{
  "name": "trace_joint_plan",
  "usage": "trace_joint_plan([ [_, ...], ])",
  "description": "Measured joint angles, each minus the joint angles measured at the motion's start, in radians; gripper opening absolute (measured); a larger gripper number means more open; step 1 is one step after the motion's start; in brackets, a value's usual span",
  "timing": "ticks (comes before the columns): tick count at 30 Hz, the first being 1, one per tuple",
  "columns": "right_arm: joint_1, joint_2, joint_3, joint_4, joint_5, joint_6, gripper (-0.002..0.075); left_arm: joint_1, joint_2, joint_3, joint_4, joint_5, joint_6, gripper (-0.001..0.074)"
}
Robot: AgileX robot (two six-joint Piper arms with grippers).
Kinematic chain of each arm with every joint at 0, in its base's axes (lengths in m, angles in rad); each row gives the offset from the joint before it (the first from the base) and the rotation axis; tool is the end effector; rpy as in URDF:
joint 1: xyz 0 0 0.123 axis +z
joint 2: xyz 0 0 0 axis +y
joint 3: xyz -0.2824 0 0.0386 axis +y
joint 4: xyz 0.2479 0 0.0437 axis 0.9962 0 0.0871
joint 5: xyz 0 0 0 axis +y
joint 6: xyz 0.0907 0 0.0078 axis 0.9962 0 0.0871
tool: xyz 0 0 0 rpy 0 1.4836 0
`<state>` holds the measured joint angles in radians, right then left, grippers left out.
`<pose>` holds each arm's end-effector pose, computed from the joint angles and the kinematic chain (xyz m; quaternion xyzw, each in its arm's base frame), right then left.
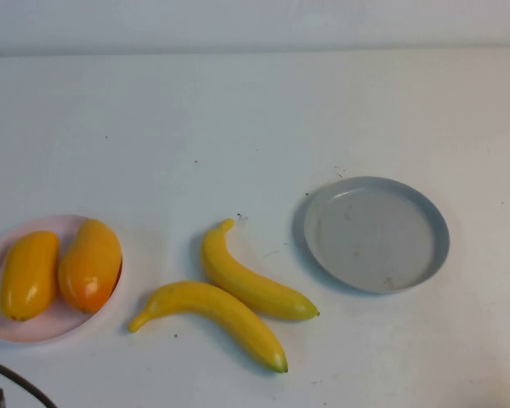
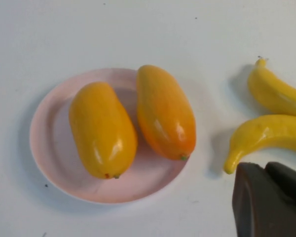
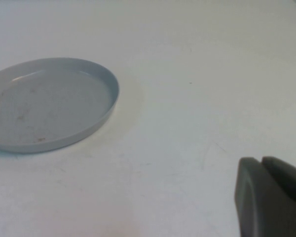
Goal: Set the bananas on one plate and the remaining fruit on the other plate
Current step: Put one type of fruit in the left plate, then put another type of fruit in the right plate
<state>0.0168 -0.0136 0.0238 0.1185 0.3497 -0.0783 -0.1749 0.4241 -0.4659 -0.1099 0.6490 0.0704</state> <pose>0.0530 0.0046 0.1745 -0.0058 0.7959 0.0312 0.6046 0.0809 -0.0204 0.2834 0.0846 0.8599 -0.0767 0.4975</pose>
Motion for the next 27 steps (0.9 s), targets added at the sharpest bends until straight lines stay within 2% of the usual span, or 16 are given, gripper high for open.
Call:
trace_joint_plan([
  [4, 0.000, 0.000, 0.000, 0.000, 0.000, 0.000, -0.0018, 0.000, -0.007, 0.055, 0.055, -0.101, 0.002, 0.0004],
  [10, 0.000, 0.000, 0.000, 0.000, 0.000, 0.000, -0.0018, 0.000, -0.089, 0.213, 0.073, -0.475, 0.004, 0.0004],
  [13, 0.000, 0.000, 0.000, 0.000, 0.000, 0.000, -0.0018, 0.000, -0.168, 0.274, 0.082, -0.564, 0.005, 0.0004],
  [21, 0.000, 0.000, 0.000, 0.000, 0.000, 0.000, -0.0018, 0.023, -0.412, 0.416, 0.085, -0.586, 0.007, 0.0004],
  [27, 0.000, 0.000, 0.000, 0.000, 0.000, 0.000, -0.0018, 0.075, -0.433, 0.490, 0.085, -0.572, -0.020, 0.0004],
])
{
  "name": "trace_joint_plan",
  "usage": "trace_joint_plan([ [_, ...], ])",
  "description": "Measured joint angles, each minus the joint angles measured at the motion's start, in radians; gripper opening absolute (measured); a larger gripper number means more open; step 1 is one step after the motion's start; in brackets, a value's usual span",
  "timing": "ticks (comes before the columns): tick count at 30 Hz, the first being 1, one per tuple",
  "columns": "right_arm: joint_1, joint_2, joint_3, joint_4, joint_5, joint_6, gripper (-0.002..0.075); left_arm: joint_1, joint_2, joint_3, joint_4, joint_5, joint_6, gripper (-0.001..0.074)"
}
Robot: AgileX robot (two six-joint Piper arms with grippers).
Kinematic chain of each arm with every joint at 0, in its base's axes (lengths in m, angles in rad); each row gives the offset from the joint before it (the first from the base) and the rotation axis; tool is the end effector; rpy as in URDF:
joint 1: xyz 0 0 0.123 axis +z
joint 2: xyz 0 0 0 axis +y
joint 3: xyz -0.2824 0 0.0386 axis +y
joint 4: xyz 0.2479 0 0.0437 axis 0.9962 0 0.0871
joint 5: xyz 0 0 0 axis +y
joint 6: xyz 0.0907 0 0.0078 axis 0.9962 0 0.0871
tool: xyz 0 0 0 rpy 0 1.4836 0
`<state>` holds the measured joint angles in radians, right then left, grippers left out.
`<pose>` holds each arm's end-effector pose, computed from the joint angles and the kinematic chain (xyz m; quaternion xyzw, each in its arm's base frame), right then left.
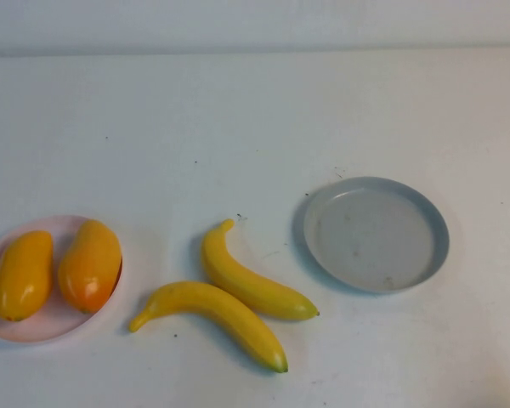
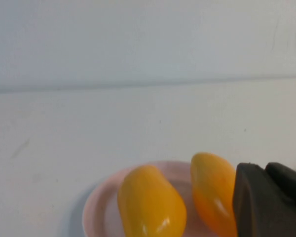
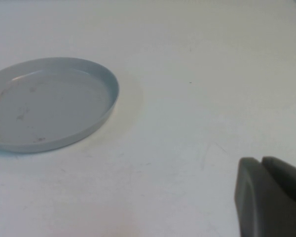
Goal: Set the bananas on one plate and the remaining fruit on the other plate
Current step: Put another type of fruit in the right plate
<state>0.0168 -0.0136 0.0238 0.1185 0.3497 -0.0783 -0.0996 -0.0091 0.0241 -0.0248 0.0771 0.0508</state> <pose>0.0530 0.0046 0.1745 -0.0058 0.7959 0.0312 0.6046 0.0565 -0.0058 0.1984 0.0452 0.7074 -0.0266 0.7049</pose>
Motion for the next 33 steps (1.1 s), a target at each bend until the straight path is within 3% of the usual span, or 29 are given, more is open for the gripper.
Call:
trace_joint_plan([
  [10, 0.000, 0.000, 0.000, 0.000, 0.000, 0.000, -0.0018, 0.001, -0.002, 0.002, 0.038, 0.287, -0.007, 0.0004],
  [33, 0.000, 0.000, 0.000, 0.002, 0.000, 0.000, -0.0018, 0.001, -0.002, 0.002, 0.038, 0.298, -0.020, 0.0004],
])
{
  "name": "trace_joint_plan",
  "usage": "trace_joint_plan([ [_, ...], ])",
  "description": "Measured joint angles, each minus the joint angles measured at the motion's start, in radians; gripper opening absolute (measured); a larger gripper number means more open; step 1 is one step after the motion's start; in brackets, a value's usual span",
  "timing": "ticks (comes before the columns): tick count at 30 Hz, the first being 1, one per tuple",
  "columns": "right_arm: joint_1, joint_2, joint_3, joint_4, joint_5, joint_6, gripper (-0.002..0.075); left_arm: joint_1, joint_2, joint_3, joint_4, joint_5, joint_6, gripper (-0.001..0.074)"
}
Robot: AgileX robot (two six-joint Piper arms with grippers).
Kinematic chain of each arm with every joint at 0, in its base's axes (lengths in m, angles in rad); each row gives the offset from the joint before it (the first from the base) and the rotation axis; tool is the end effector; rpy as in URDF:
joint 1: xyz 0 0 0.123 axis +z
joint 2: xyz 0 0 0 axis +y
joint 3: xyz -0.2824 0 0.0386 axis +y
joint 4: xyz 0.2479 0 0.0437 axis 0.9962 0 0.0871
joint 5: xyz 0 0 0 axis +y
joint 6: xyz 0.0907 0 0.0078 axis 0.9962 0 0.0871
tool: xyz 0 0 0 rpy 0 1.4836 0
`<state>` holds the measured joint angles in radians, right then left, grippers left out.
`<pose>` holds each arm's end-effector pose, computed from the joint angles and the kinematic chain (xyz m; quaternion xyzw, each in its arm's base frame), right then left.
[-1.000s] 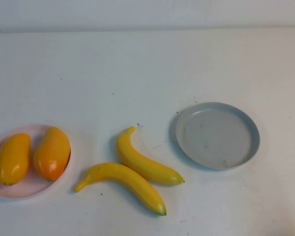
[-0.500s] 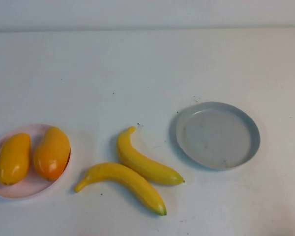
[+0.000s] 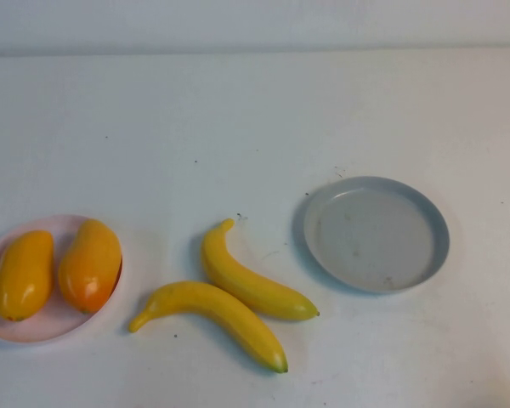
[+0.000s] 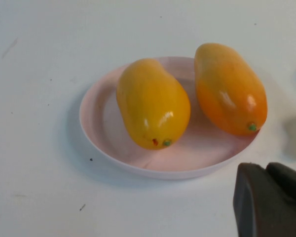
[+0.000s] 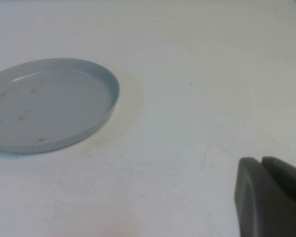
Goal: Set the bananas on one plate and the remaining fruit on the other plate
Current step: Put another type of fruit in the right plate
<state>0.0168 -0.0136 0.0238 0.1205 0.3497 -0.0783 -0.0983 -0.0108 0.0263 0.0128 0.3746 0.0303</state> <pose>0.0530 0.0047 0.1745 -0.0052 0.7959 0.0321 0.6046 0.0524 -0.0047 0.1711 0.0552 0.8038 -0.0147 0.5922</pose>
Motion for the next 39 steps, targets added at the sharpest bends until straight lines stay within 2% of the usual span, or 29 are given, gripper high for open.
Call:
trace_joint_plan([
  [10, 0.000, 0.000, 0.000, 0.031, -0.008, 0.000, -0.0018, 0.000, 0.000, 0.000, 0.000, 0.000, 0.000, 0.0004],
  [16, 0.000, 0.000, 0.000, 0.293, -0.102, 0.000, -0.0018, 0.000, 0.000, 0.000, 0.000, 0.000, 0.000, 0.0004],
  [21, 0.000, 0.000, 0.000, 0.586, -0.202, 0.000, -0.0018, 0.000, 0.000, 0.000, 0.000, 0.000, 0.000, 0.0004],
  [25, 0.000, 0.000, 0.000, 0.665, -0.228, -0.004, -0.0018, 0.000, 0.000, 0.000, 0.000, 0.000, 0.000, 0.0004],
  [31, 0.000, 0.058, -0.110, 0.676, -0.046, -0.005, -0.0018, 0.000, 0.000, 0.000, 0.000, 0.000, 0.000, 0.0004],
  [39, 0.000, 0.445, -0.447, 0.514, 0.351, -0.086, -0.0018, 0.000, 0.000, 0.000, 0.000, 0.000, 0.000, 0.0004],
])
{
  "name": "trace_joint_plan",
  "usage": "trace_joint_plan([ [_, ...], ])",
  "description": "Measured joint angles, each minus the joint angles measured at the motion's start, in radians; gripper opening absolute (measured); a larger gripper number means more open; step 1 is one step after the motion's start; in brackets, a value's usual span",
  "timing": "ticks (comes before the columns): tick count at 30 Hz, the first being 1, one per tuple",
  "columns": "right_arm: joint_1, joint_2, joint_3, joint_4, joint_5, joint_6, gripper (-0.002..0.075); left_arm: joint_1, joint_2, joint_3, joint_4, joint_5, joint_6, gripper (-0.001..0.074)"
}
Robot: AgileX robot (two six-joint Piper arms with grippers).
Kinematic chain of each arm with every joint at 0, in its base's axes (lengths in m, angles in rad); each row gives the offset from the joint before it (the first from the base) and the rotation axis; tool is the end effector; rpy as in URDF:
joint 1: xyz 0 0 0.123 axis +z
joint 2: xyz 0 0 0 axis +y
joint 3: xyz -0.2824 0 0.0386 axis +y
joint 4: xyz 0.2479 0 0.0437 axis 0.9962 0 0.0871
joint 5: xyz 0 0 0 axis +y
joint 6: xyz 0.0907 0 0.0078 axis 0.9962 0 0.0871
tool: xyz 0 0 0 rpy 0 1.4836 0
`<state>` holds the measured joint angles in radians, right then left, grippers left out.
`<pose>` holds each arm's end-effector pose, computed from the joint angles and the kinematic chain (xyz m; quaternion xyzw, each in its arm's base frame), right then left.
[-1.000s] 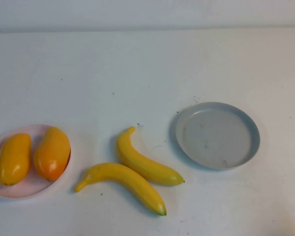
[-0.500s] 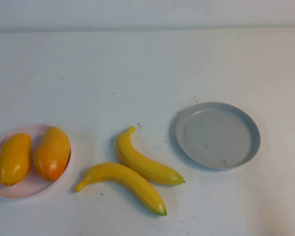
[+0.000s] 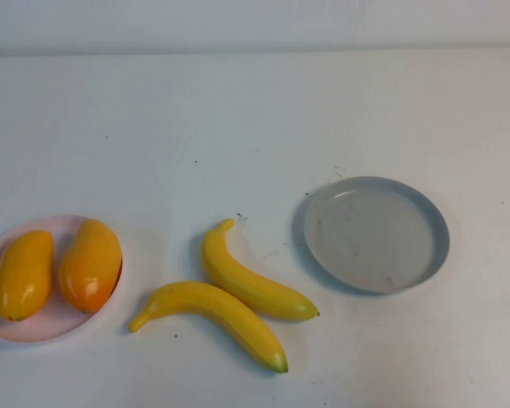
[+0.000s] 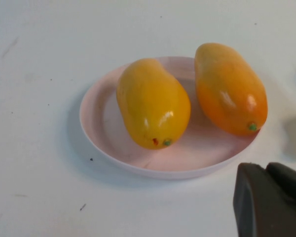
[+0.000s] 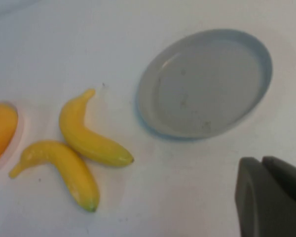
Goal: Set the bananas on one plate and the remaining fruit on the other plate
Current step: Put another type of fruit in the right plate
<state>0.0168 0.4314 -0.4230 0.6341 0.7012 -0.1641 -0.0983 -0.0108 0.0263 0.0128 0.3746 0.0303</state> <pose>0.0803 0.0362 0.2760 0.0432 0.8527 0.2550 0.4539 0.0524 -0.0047 0.1711 0.0552 0.8038 -0.0147 0.5922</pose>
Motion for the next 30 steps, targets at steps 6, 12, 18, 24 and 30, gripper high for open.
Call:
trace_joint_plan([
  [6, 0.000, 0.291, -0.183, -0.040, 0.146, -0.147, -0.0018, 0.000, 0.000, 0.000, 0.000, 0.000, 0.000, 0.0004],
  [12, 0.060, 0.485, -0.262, 0.015, 0.148, -0.238, -0.0018, 0.000, 0.000, 0.000, 0.000, 0.000, 0.000, 0.0004],
  [18, 0.297, 0.668, -0.339, 0.003, 0.075, -0.246, -0.0018, 0.000, 0.000, 0.000, 0.000, 0.000, 0.000, 0.0004],
  [24, 0.528, 0.898, -0.504, -0.072, 0.061, -0.230, -0.0018, 0.000, 0.000, 0.000, 0.000, 0.000, 0.000, 0.0004],
  [30, 0.651, 1.126, -0.720, -0.159, 0.175, -0.228, 0.0033, 0.000, 0.000, 0.000, 0.000, 0.000, 0.000, 0.0004],
])
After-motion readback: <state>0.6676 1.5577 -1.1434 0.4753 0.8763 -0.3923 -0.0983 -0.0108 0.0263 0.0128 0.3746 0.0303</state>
